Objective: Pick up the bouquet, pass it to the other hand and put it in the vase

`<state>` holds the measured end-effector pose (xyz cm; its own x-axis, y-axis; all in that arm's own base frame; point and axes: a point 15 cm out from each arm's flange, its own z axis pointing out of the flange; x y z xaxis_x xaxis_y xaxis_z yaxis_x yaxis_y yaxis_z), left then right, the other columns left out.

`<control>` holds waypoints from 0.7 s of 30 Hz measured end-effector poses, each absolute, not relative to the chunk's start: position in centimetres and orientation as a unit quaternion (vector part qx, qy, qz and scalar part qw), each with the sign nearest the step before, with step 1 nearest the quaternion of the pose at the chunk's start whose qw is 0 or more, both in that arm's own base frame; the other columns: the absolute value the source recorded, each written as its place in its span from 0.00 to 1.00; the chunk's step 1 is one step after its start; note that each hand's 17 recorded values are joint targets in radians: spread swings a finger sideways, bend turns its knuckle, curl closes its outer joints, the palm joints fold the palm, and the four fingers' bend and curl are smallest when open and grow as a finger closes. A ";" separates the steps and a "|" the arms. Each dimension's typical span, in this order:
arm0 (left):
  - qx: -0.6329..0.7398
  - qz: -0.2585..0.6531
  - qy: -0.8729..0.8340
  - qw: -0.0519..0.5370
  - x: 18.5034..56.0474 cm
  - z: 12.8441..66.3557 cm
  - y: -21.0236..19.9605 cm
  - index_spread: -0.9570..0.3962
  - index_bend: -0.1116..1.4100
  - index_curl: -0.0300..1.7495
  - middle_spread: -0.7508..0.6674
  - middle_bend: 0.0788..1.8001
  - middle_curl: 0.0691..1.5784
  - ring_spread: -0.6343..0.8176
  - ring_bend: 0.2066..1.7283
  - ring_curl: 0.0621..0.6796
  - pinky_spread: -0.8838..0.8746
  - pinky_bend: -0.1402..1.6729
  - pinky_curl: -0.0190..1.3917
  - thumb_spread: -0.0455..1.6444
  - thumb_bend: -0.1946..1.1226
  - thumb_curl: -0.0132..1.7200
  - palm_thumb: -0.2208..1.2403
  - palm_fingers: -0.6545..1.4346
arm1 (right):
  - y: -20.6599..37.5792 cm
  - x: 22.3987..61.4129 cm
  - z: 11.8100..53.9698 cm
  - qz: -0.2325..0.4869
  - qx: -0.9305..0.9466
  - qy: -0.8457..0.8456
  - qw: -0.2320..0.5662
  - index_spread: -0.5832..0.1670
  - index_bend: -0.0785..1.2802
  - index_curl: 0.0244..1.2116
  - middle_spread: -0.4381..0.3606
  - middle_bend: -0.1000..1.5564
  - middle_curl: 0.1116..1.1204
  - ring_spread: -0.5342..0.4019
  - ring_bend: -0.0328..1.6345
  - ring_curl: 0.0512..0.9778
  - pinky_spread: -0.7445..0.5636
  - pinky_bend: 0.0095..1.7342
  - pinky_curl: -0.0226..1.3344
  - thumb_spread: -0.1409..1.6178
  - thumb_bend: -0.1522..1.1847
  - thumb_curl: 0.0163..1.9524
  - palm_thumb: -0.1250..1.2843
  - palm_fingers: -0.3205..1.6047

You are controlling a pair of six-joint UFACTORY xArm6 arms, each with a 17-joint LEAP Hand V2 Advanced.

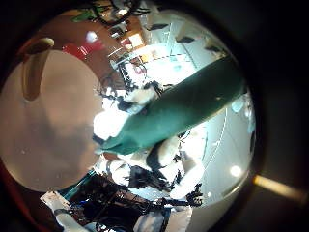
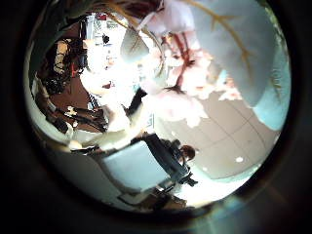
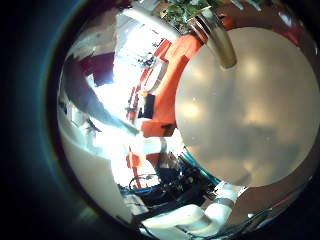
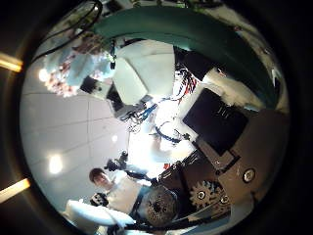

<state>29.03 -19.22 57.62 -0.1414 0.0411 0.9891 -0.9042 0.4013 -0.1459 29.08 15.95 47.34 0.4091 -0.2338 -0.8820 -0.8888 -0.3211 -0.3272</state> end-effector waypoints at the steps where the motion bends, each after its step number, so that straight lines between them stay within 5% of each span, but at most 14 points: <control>1: 0.347 0.424 -0.623 0.558 29.2 57.7 -19.2 0.63 0.17 0.28 0.40 0.42 0.37 0.38 0.39 0.30 0.49 0.33 0.21 0.62 0.15 0.22 0.47 0.77 | 16.0 29.0 47.4 0.377 -0.722 0.389 0.431 0.47 0.92 0.75 0.39 0.89 0.67 0.38 0.91 0.67 0.41 0.74 0.62 0.60 0.14 0.70 0.86 0.76; 5: 0.351 0.408 -0.617 0.575 29.2 57.5 -20.0 0.54 0.19 0.31 0.32 0.44 0.44 0.21 0.59 0.52 0.33 0.56 0.32 0.62 0.20 0.25 0.63 0.88 | 16.0 29.1 47.4 0.377 -0.721 0.390 0.431 0.47 0.92 0.75 0.39 0.89 0.67 0.37 0.91 0.67 0.40 0.74 0.63 0.60 0.14 0.70 0.86 0.76; 9: 0.351 0.409 -0.612 0.579 29.8 57.3 -19.9 0.44 0.27 0.37 0.25 0.45 0.50 0.16 0.71 0.66 0.25 0.71 0.41 0.60 0.23 0.28 0.75 0.89 | 16.1 29.6 47.1 0.369 -0.721 0.396 0.432 0.47 0.92 0.75 0.39 0.89 0.67 0.37 0.91 0.67 0.41 0.73 0.64 0.60 0.13 0.71 0.86 0.76; 14: 0.335 0.428 -0.610 0.577 30.0 57.8 -19.9 0.35 0.40 0.46 0.20 0.51 0.56 0.14 0.78 0.74 0.23 0.77 0.46 0.60 0.25 0.32 0.83 0.87 | 14.9 30.1 46.1 0.361 -0.715 0.419 0.428 0.47 0.92 0.75 0.38 0.89 0.67 0.37 0.91 0.67 0.41 0.73 0.65 0.60 0.10 0.70 0.83 0.75; 21: 0.329 0.468 -0.618 0.540 30.7 59.9 -19.2 0.26 0.47 0.58 0.16 0.56 0.62 0.15 0.84 0.80 0.21 0.81 0.51 0.63 0.26 0.37 0.87 0.82 | 12.7 32.1 46.0 0.334 -0.694 0.454 0.449 0.45 0.83 0.71 0.37 0.84 0.63 0.36 0.87 0.62 0.35 0.66 0.60 0.63 0.08 0.59 0.66 0.75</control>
